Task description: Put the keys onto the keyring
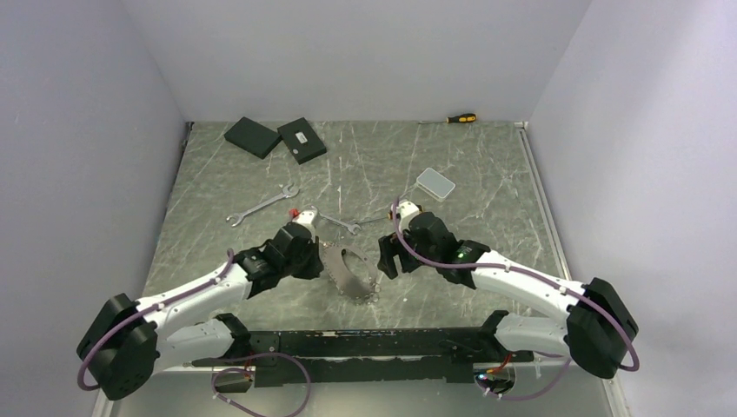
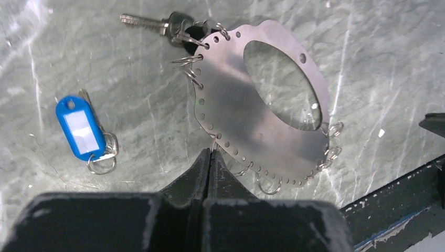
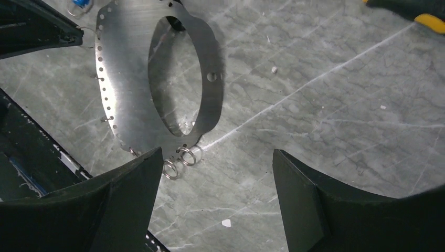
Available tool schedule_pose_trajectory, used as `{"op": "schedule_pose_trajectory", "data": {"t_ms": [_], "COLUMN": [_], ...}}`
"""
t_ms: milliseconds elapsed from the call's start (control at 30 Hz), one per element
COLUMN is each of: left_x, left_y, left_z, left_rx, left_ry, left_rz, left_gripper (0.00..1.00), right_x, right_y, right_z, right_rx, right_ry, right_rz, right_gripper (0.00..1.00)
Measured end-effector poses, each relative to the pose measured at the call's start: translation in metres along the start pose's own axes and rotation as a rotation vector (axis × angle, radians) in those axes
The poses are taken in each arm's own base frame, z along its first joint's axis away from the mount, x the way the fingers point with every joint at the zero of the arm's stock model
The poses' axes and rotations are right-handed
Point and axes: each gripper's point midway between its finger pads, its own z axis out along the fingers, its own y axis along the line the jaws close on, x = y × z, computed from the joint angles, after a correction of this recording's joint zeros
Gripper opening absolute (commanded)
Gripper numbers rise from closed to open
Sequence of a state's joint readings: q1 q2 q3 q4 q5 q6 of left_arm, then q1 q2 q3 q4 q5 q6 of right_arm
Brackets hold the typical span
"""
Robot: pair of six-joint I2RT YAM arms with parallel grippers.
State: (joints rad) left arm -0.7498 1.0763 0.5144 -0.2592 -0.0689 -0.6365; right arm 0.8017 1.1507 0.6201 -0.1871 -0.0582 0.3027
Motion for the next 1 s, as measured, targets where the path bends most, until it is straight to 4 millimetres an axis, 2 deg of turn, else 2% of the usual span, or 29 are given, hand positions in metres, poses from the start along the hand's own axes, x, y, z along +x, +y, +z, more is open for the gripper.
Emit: {"op": "schedule_pose_trajectory", "data": {"t_ms": [167, 400, 567, 733, 867, 1000], "left_x": [-0.014, -0.032, -0.050, -0.071, -0.073, -0.070], "left_y": [-0.012, -0.043, -0.069, -0.094, -0.107, -0.116], "left_z": [-0.012, -0.029, -0.057, -0.092, -0.110, -0.114], "left_rx": [0.064, 0.227, 0.365, 0.496, 0.579, 0.642], "left_ry": [-0.033, -0.104, -0.212, -0.373, -0.471, -0.511], "left_rz": [0.108, 0.283, 0.518, 0.832, 1.041, 1.172], "left_gripper": [0.00, 0.00, 0.00, 0.00, 0.00, 0.00], "right_x": [-0.020, -0.069, -0.088, -0.094, -0.092, -0.091], "right_y": [0.008, 0.036, 0.052, 0.073, 0.089, 0.099], "right_z": [-0.011, -0.041, -0.062, -0.081, -0.099, -0.109], "right_rx": [-0.040, -0.174, -0.264, -0.382, -0.474, -0.527], "right_ry": [-0.082, -0.340, -0.486, -0.579, -0.634, -0.668], "right_rz": [-0.035, -0.098, -0.160, -0.292, -0.426, -0.517], "right_gripper": [0.81, 0.81, 0.81, 0.79, 0.76, 0.59]}}
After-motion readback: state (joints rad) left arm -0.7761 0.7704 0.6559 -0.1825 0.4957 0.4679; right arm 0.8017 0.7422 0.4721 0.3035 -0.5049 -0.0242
